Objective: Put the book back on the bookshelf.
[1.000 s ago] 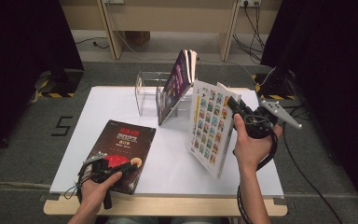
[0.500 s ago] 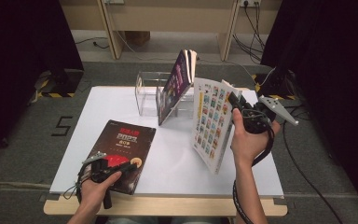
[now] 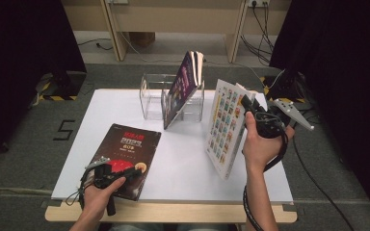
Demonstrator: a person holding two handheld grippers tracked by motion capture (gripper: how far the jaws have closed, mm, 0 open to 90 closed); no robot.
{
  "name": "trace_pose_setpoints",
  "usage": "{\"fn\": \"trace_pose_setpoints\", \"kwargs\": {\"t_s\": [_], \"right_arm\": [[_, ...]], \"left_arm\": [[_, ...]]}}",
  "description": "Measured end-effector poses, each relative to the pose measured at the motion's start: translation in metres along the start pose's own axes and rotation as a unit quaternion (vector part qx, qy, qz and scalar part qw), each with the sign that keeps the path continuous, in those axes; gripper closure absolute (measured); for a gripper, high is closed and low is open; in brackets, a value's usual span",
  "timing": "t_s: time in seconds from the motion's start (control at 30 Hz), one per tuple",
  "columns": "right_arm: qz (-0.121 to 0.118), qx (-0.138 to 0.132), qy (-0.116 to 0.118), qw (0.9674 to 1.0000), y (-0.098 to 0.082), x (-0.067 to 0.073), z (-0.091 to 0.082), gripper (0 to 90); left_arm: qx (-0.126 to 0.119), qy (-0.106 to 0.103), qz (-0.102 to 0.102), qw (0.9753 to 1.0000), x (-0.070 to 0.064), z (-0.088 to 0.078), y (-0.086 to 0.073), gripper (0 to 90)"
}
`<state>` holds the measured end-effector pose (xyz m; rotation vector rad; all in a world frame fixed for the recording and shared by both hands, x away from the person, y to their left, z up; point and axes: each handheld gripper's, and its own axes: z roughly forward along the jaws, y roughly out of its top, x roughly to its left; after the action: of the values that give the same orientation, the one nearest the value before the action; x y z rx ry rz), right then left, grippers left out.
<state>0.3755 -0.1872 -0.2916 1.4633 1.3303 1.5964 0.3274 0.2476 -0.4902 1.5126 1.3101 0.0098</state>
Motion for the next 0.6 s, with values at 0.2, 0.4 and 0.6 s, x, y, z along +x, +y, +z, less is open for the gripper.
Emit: {"fn": "trace_pose_setpoints", "kwargs": {"t_s": [0.2,0.4,0.6], "right_arm": [[-0.007,0.005,0.009,0.9999,-0.001,0.009,0.006,74.1],[-0.003,0.009,0.021,0.9997,-0.003,0.019,0.019,74.1],[-0.006,0.012,0.035,0.9993,-0.003,0.031,0.032,74.1]], "left_arm": [[0.0,-0.001,0.0,1.0,0.0,0.0,-0.001,53.3],[-0.002,0.0,-0.002,1.0,0.001,-0.001,0.0,53.3],[-0.001,-0.001,-0.004,1.0,0.002,-0.001,0.0,53.4]]}}
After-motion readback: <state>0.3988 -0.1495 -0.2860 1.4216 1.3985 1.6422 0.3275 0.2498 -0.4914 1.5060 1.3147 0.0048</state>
